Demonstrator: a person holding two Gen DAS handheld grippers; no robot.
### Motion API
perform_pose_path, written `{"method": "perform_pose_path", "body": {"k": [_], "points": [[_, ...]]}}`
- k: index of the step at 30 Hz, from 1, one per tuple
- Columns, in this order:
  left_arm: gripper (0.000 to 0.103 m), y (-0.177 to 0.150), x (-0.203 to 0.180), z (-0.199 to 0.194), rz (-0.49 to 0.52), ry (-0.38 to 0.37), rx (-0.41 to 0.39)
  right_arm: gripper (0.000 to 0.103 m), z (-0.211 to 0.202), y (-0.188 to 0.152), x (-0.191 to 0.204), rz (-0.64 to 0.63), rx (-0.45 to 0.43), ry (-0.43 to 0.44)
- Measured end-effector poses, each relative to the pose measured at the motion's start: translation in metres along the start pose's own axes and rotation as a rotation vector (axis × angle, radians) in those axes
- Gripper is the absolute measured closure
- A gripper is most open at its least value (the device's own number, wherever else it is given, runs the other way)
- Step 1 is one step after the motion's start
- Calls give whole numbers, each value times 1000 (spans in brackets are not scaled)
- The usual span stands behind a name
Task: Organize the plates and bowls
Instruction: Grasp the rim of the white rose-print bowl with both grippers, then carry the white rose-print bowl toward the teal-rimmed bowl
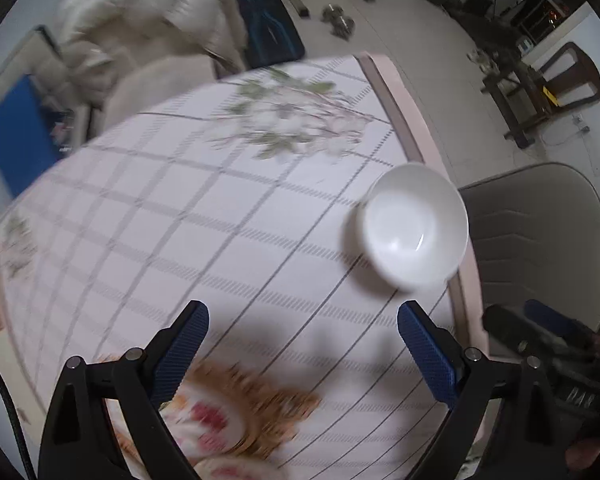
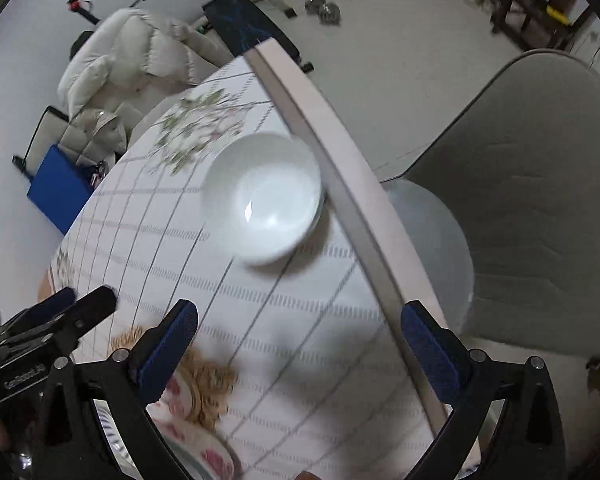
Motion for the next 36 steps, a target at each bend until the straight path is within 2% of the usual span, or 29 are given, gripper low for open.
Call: {"method": "perform_pose_path", "body": {"k": [2, 4, 5, 7, 9, 11, 12, 14, 16, 18, 20, 27, 33, 36], "points": [[7, 20, -5, 23, 0, -25, 41, 1, 22, 21, -2, -14, 30, -7], [22, 37, -9, 46, 8, -28, 79, 7, 44, 35, -3, -29, 58, -10], [26, 43, -12, 55, 12, -27, 97, 12, 54, 41, -3, -36, 77, -8], [41, 53, -15, 70, 23, -19, 124, 22, 77, 51, 0, -58, 113, -2], [50, 58, -20, 80, 36, -11, 147, 30, 90, 57, 2, -74, 141, 9], [58, 61, -24, 89, 51, -5, 166, 48, 101, 62, 6, -89, 163, 20], [63, 62, -25, 90, 56, -6, 172, 52, 106, 63, 8, -94, 175, 23], [72, 64, -30, 95, 63, -3, 183, 79, 113, 65, 10, -103, 196, 28], [83, 63, -33, 97, 69, -7, 192, 89, 118, 65, 12, -119, 208, 17], [89, 62, -38, 98, 83, -2, 194, 92, 118, 66, 16, -138, 194, 0], [89, 61, -41, 97, 101, 24, 182, 93, 119, 66, 16, -143, 197, -2], [91, 50, -43, 83, 90, 16, 142, 93, 103, 68, 13, -155, 186, -2], [91, 27, -34, 42, 85, 9, 82, 93, 65, 52, 28, -191, 147, 5], [91, 4, -24, 13, 72, -2, 45, 94, 41, 35, 42, -218, 122, 13]]}}
Point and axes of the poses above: each gripper's, at about its wrist camera, not at the fingertips, and z roughly the way its jaws point, x to its left, y to its top, the point moved 5 cm from there along z, roughly the way its jaws point, and after that the axes turned 11 degrees about -y, right-handed, at the moved point
